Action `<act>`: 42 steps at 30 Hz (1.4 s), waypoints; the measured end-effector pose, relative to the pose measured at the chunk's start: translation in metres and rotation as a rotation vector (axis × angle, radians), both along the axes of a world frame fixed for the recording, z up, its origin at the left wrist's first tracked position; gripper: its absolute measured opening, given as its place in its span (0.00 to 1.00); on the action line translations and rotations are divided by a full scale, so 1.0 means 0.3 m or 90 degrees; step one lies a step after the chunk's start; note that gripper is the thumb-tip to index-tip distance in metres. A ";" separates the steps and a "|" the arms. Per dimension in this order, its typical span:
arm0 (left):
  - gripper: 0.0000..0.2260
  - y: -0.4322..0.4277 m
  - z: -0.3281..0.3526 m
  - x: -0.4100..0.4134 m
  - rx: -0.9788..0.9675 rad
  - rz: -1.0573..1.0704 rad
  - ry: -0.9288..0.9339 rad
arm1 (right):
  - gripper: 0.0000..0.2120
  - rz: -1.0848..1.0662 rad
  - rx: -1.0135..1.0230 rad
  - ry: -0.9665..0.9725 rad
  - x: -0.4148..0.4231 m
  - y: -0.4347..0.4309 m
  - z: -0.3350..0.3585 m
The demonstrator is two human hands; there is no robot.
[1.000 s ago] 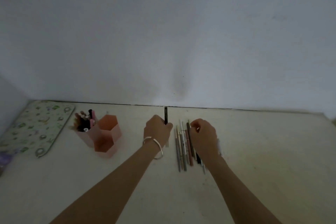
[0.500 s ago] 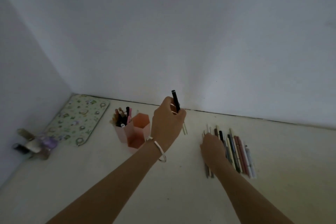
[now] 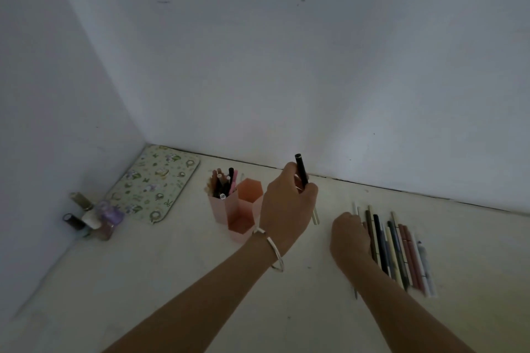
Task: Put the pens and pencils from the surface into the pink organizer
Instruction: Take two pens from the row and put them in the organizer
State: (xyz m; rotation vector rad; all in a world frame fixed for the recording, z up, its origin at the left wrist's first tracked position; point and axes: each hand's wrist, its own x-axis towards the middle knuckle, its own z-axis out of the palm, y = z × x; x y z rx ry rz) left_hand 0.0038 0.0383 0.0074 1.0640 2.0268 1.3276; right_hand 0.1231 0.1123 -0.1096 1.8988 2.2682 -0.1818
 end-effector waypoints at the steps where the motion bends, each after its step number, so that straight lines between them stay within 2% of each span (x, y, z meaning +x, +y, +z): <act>1: 0.05 -0.004 -0.001 -0.004 -0.001 0.003 -0.002 | 0.20 0.001 0.002 0.005 -0.001 -0.001 0.001; 7: 0.02 -0.019 0.015 -0.033 0.023 0.018 0.002 | 0.15 0.049 0.025 0.019 0.007 -0.034 -0.008; 10: 0.03 -0.026 0.031 -0.063 0.036 0.041 0.040 | 0.15 0.028 0.043 -0.014 0.010 -0.039 0.006; 19: 0.03 -0.028 0.025 -0.084 0.049 0.056 0.029 | 0.15 0.014 0.007 -0.039 0.022 -0.016 0.023; 25: 0.03 -0.022 0.006 -0.077 0.057 0.038 0.029 | 0.11 0.110 0.006 -0.071 0.038 0.008 0.037; 28: 0.03 -0.017 0.007 -0.076 0.068 0.020 0.018 | 0.11 0.109 0.008 -0.031 0.032 0.021 0.107; 30: 0.09 -0.016 0.026 -0.093 0.095 0.024 0.003 | 0.13 0.083 0.060 0.070 0.007 0.047 0.193; 31: 0.14 -0.021 0.045 -0.122 0.117 0.043 0.012 | 0.14 0.086 0.098 0.168 -0.020 0.060 0.250; 33: 0.26 -0.034 0.077 -0.201 0.180 0.091 0.056 | 0.15 0.077 0.127 0.462 -0.081 0.071 0.382; 34: 0.29 -0.048 0.092 -0.255 0.208 0.120 0.086 | 0.15 0.063 0.122 0.629 -0.122 0.064 0.454; 36: 0.27 -0.087 0.102 -0.358 0.225 0.182 0.152 | 0.13 0.065 0.128 0.885 -0.201 0.034 0.579; 39: 0.24 -0.147 0.062 -0.438 0.195 0.242 0.229 | 0.14 0.118 0.166 1.076 -0.295 -0.035 0.681; 42: 0.23 -0.184 -0.018 -0.448 0.133 0.217 0.280 | 0.17 0.145 0.182 1.146 -0.361 -0.095 0.683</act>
